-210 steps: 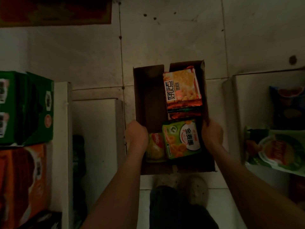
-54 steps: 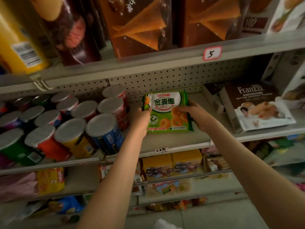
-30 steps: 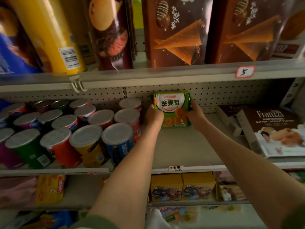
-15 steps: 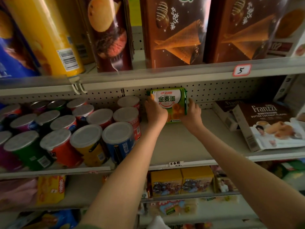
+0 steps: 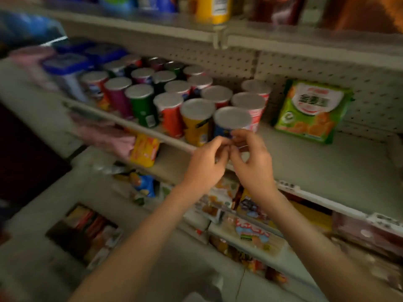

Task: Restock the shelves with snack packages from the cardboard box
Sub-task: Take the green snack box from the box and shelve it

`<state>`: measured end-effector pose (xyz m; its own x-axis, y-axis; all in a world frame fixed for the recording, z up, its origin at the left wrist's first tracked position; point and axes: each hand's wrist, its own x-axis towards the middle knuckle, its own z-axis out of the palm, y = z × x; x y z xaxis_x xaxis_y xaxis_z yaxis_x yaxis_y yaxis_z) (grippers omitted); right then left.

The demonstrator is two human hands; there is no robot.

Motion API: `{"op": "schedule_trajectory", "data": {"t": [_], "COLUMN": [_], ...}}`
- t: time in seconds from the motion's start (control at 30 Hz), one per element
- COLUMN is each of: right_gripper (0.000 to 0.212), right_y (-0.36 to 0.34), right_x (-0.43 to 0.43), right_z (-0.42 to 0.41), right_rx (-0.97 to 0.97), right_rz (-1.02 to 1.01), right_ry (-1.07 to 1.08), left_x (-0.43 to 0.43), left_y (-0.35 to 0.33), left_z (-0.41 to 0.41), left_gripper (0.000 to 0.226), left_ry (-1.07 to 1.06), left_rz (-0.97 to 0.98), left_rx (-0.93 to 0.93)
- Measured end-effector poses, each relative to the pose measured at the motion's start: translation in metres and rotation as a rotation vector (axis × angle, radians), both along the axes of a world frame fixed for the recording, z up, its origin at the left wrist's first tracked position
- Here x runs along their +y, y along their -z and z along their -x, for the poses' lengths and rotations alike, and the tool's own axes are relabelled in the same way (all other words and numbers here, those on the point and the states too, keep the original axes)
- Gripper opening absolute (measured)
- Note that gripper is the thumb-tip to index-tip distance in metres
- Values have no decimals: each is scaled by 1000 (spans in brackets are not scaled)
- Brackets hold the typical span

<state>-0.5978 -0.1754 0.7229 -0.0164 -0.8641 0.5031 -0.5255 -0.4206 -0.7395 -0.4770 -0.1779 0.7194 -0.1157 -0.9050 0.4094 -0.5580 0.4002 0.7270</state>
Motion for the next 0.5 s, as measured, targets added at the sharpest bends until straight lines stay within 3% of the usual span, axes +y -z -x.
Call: {"op": "schedule_trajectory", "data": {"t": [0.3,0.5], "right_gripper": [27,31], "right_y": [68,118], "right_x": [5,-10], "right_z": [-193,-331], "right_rx": [194,359], "right_rz": [-281,-416], "right_ry": [-551,-774], "left_x": [60,77], "left_y": [88,148], "left_z": [-185,-318], "left_gripper": [49,28], "left_ry": [-505,-814], "left_rz": [-428,-643], "left_rx": [268,327]}}
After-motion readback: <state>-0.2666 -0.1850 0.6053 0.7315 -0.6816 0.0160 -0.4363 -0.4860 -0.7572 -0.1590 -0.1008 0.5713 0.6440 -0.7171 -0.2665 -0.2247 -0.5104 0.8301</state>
